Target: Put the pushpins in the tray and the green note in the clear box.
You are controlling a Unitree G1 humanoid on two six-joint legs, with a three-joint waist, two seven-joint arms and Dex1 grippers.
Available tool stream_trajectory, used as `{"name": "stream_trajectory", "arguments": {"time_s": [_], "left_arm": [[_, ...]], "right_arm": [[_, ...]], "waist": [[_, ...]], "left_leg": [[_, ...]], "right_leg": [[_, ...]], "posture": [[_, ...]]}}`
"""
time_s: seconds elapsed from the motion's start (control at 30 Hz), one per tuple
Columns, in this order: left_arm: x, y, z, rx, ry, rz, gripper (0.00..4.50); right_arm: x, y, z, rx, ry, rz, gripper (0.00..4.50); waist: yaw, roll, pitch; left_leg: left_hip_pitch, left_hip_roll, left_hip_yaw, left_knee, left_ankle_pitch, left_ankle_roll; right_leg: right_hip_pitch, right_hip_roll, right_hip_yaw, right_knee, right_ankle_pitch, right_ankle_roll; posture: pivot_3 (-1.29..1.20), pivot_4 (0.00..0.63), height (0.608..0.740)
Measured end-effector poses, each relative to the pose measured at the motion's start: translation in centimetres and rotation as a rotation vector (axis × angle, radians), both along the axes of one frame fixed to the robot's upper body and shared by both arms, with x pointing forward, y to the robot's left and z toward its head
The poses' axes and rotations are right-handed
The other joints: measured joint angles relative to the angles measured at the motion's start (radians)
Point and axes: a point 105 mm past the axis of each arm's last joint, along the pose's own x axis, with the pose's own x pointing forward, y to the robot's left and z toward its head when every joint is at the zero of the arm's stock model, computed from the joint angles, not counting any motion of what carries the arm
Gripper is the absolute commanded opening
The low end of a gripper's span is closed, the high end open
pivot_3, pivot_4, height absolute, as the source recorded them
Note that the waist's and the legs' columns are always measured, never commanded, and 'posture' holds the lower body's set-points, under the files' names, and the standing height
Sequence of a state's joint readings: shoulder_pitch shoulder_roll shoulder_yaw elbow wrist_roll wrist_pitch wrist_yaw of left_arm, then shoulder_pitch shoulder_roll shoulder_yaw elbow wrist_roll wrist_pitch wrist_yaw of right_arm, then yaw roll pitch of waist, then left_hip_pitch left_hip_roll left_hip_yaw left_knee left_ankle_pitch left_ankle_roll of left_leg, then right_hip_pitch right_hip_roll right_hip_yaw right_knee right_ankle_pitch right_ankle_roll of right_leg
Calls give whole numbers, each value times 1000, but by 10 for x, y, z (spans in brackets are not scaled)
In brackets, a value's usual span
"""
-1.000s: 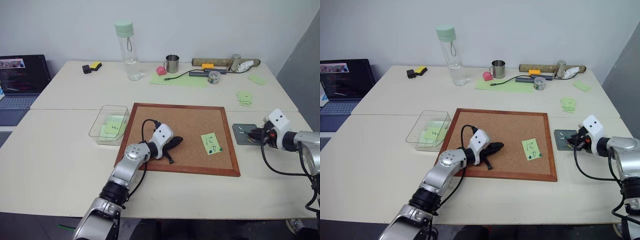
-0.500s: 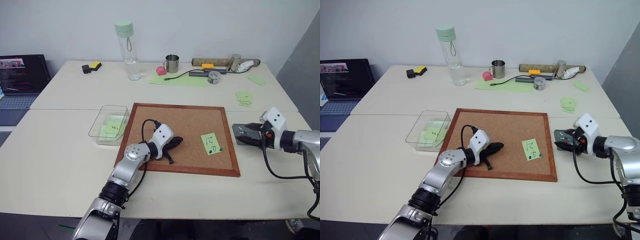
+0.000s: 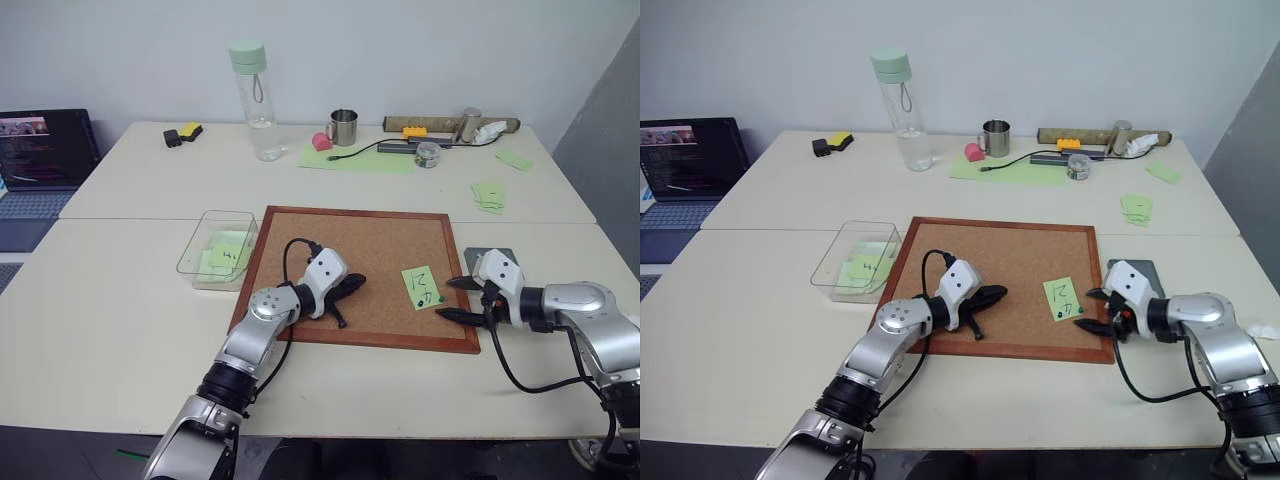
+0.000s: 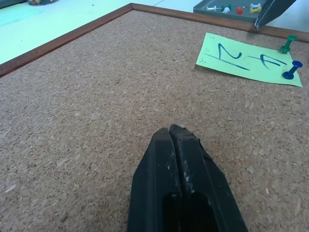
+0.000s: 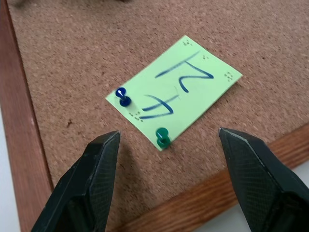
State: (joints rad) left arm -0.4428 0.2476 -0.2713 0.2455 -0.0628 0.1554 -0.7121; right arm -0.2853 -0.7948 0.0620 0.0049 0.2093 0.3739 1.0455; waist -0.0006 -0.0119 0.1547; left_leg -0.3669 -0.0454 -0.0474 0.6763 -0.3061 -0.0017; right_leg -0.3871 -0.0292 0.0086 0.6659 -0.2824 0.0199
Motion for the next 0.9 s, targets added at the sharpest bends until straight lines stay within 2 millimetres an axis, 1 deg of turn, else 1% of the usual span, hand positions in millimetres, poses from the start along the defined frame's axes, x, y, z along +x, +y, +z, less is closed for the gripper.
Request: {"name": "stream_trajectory", "arguments": {"time_s": [0.07, 0.17, 0.33, 0.4, 0.5, 0.57, 0.7, 0.83, 0.87, 0.9], "left_arm": [[0, 0, 0, 1, 3, 1, 0], [0, 0, 0, 2, 5, 1, 0], [-1, 1, 0, 4, 4, 1, 0], [-1, 1, 0, 5, 5, 0, 0], [-1, 1, 0, 6, 4, 0, 0], [-1, 1, 0, 7, 4, 0, 0], [-1, 2, -1, 9, 4, -4, 0], [-1, 2, -1, 11, 2, 0, 0], [-1, 3, -1, 11, 2, 2, 0], [0, 3, -1, 11, 3, 4, 0]], "right_arm": [[1, 0, 0, 3, -4, 2, 2791], [1, 2, -1, 14, -3, 7, 2127], [0, 2, -2, 16, 7, 14, 1192], [-1, 2, -2, 17, 8, 17, 889], [-2, 2, -3, 18, 13, 24, 290], [-3, 3, -3, 22, 16, 35, 111], [-4, 3, -3, 35, 26, 37, 111], [-6, 2, 0, 87, 56, 14, 111], [-6, 2, 1, 106, 63, 7, 111], [-6, 4, 7, 134, 54, 9, 111]], "waist": [[0, 0, 0], [0, 0, 0], [0, 0, 0], [0, 0, 0], [0, 0, 0], [-1, 0, 0], [-1, 0, 0], [-1, 0, 0], [-1, 0, 0], [-1, 0, 0]], "left_leg": [[0, 0, 0, 0, 0, 0], [0, 0, 0, 0, 0, 0], [0, 0, 0, 0, 0, 1], [0, 0, 0, 0, 0, 1], [0, 0, 0, 0, 0, 1], [0, 0, 0, 0, 0, 1], [0, 0, 0, 0, 0, 1], [0, 0, 0, 0, -1, 2], [0, 0, 0, 0, -1, 2], [0, 0, 0, 0, -1, 2]], "right_leg": [[0, 0, 0, 0, 0, 0], [0, 0, 0, 0, 0, 0], [0, 0, 0, 0, 0, 0], [0, 0, 0, 0, 0, 0], [0, 0, 0, 0, 0, 0], [0, 0, 0, 0, 0, 0], [0, 0, 0, 0, 0, 0], [0, 0, 0, 0, 0, 0], [0, 0, 0, 0, 0, 0], [0, 0, 0, 0, 0, 0]], "posture": [[0, 150, 740], [0, 150, 740], [0, 150, 740], [0, 150, 740], [0, 150, 740], [0, 150, 740], [0, 150, 740], [0, 150, 740], [0, 150, 740], [0, 150, 740]]}}
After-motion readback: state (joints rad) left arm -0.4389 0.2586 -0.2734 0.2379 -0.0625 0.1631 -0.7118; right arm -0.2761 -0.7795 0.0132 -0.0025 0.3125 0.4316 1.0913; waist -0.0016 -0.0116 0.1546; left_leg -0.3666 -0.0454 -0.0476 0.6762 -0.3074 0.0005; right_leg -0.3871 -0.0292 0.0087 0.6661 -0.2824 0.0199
